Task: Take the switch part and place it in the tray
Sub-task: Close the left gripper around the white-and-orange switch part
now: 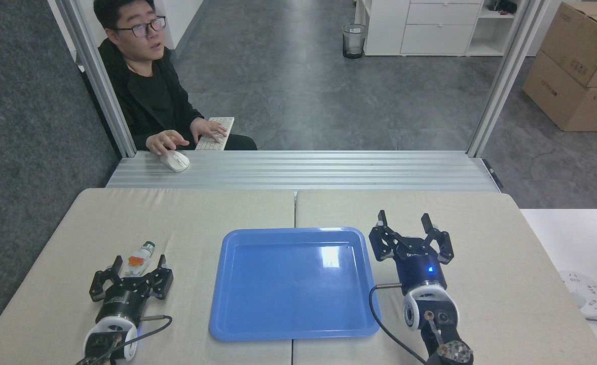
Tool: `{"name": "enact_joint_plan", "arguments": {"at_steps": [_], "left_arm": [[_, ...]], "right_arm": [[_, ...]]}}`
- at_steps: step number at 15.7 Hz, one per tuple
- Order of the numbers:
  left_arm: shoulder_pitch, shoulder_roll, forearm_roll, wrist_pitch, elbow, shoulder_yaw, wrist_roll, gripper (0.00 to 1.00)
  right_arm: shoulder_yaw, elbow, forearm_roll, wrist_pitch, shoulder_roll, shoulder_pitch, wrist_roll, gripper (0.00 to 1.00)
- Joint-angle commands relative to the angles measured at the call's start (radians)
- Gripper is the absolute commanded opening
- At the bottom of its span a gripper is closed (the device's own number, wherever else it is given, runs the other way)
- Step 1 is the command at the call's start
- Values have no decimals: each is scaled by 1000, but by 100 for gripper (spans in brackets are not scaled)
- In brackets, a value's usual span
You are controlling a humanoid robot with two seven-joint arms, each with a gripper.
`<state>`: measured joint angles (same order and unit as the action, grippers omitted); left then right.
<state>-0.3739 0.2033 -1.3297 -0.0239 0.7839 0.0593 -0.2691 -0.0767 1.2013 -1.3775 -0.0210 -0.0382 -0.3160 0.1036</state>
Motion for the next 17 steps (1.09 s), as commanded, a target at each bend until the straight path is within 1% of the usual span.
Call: {"name": "enact_joint_plan", "arguments": {"at_steps": [1, 4, 6, 8, 10, 13, 14, 16, 17], "left_arm": [[-31, 8, -6, 1, -157, 23, -16, 100], [-31, 7, -6, 1, -163, 30, -16, 99], [-31, 8, -6, 1, -169, 43, -21, 97], [-30, 8, -6, -1, -170, 50, -21, 83], [-30, 10, -8, -1, -170, 82, -28, 57], [-30, 10, -8, -2, -169, 88, -45, 35], [-28, 8, -9, -1, -169, 88, -47, 22], [-23, 7, -6, -1, -149, 86, -73, 0], [-20, 4, 4, -4, -96, 86, -87, 0]], "right_arm": [[0, 0, 0, 0, 0, 0, -1, 100], [0, 0, 0, 0, -2, 0, -1, 100], [1, 0, 0, 0, -2, 0, 1, 100], [2, 1, 0, 0, -2, 0, 7, 100], [2, 0, 0, 0, -2, 0, 7, 100], [15, 1, 0, 1, -3, 0, 7, 100], [20, 1, 0, 1, -3, 0, 7, 100], [20, 1, 0, 0, -3, 2, 7, 100], [20, 1, 0, 0, -3, 2, 7, 100]]}}
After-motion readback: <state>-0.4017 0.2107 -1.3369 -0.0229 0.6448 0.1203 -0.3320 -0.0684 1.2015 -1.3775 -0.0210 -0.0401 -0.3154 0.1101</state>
